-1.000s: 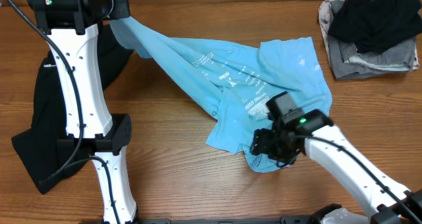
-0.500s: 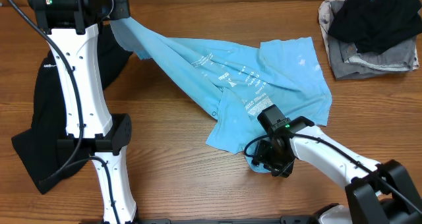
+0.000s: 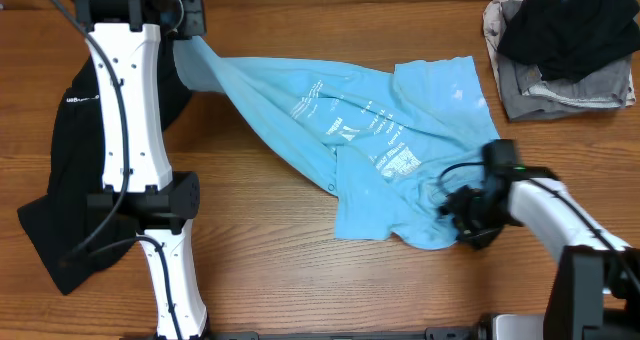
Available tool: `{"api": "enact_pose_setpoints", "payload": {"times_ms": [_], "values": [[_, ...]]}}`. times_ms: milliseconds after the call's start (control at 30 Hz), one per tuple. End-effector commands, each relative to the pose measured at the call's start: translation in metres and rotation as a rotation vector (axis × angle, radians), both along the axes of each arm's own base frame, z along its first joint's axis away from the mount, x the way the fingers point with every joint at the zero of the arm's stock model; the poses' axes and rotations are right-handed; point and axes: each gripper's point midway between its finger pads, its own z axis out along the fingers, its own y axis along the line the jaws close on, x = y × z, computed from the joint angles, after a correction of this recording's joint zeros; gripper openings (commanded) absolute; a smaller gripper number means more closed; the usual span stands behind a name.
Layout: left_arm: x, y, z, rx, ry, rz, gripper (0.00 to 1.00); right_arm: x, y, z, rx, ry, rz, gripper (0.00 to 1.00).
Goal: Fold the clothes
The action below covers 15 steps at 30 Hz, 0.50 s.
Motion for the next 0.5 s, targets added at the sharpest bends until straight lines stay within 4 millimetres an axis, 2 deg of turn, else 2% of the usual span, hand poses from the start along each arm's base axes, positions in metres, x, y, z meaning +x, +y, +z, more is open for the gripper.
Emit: {"api": "enact_pose_setpoints", "payload": {"times_ms": [0, 133, 233, 367, 467], "values": [[0.004, -0.013, -0.024, -0.064, 0.06, -0.049, 0.04, 0.013, -0.033, 0.004, -0.024, -0.066, 0.032, 0.5], [0.008, -0.022, -0.043, -0.095, 0.102, -0.071, 0.04, 0.027, -0.043, 0.024, 0.004, -0.118, 0.077, 0.48], [0.01, -0.029, -0.054, -0.094, 0.124, -0.083, 0.04, 0.038, -0.043, 0.044, 0.003, -0.138, 0.125, 0.49], [0.013, -0.033, -0.058, -0.093, 0.124, -0.091, 0.04, 0.049, -0.022, 0.08, 0.019, -0.175, 0.237, 0.53], [0.016, -0.033, -0.057, -0.093, 0.108, -0.092, 0.04, 0.049, 0.013, 0.099, 0.024, -0.201, 0.351, 0.57]]}}
